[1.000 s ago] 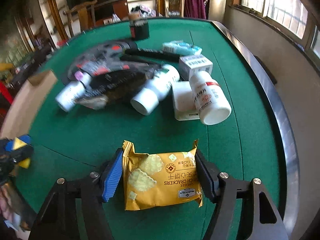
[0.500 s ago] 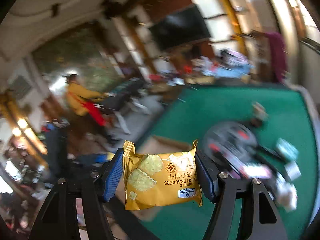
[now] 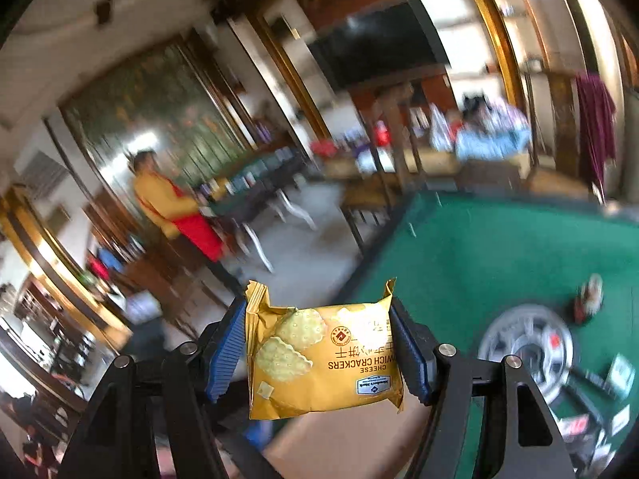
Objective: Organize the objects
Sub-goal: 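Carry both items into the cardboard box and open both grippers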
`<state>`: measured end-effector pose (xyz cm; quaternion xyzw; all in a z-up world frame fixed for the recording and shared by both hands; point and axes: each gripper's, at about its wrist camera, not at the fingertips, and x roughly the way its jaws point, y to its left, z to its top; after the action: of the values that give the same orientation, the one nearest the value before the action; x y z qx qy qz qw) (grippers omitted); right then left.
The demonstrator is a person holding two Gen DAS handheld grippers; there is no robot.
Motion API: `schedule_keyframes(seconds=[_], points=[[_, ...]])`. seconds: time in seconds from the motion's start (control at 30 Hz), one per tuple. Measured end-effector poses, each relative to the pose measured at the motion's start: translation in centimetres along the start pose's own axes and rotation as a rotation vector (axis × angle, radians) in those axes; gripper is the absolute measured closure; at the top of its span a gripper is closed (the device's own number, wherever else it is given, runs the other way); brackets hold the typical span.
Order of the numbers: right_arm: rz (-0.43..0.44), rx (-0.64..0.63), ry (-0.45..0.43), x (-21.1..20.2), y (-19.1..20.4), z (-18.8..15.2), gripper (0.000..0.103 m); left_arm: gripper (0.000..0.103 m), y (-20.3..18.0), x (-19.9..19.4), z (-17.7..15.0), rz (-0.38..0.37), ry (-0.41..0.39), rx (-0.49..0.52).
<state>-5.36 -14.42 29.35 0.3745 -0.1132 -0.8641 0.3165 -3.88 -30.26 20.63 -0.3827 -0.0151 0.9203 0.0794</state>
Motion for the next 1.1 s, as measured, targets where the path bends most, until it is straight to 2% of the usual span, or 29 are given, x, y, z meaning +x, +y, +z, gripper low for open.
schedule_keyframes(seconds=[0.1,0.17,0.27,0.43,0.63,0.67,0.77,0.87,0.97,1.1], points=[[-0.066,0.014,0.127,6.2,-4.0,-4.5,0.030,0.065,-0.8,4.4,-2.9,-0.031,0.058,0.012],[-0.088,0.030,0.202,9.8,-6.8,-7.9,0.030,0.065,-0.8,7.7,-4.2,-0.067,0.115,-0.014],[-0.157,-0.004,0.265,13.1,-9.5,-10.4,0.030,0.065,-0.1,12.2,-5.8,-0.083,0.189,-0.069],[-0.220,-0.069,0.291,15.9,-12.0,-11.8,0.030,0.065,1.4,17.0,-6.7,-0.085,0.244,-0.159],[-0.259,-0.185,0.288,18.2,-12.1,-12.6,0.030,0.064,2.4,19.0,-6.6,-0.099,0.238,-0.243],[-0.267,-0.205,0.285,18.4,-11.9,-12.6,0.030,0.061,2.5,19.1,-6.6,-0.109,0.228,-0.255],[-0.301,-0.267,0.275,19.5,-11.4,-12.7,0.029,0.041,2.4,19.2,-6.3,-0.124,0.218,-0.265],[-0.335,-0.322,0.271,20.3,-11.0,-12.8,0.026,0.037,2.2,18.7,-6.1,-0.118,0.205,-0.245],[-0.323,-0.313,0.268,20.5,-11.3,-12.5,0.024,0.036,2.6,17.9,-5.8,-0.122,0.195,-0.279],[-0.290,-0.265,0.218,18.2,-11.9,-11.9,0.023,0.032,2.8,15.9,-5.5,-0.100,0.159,-0.291]])
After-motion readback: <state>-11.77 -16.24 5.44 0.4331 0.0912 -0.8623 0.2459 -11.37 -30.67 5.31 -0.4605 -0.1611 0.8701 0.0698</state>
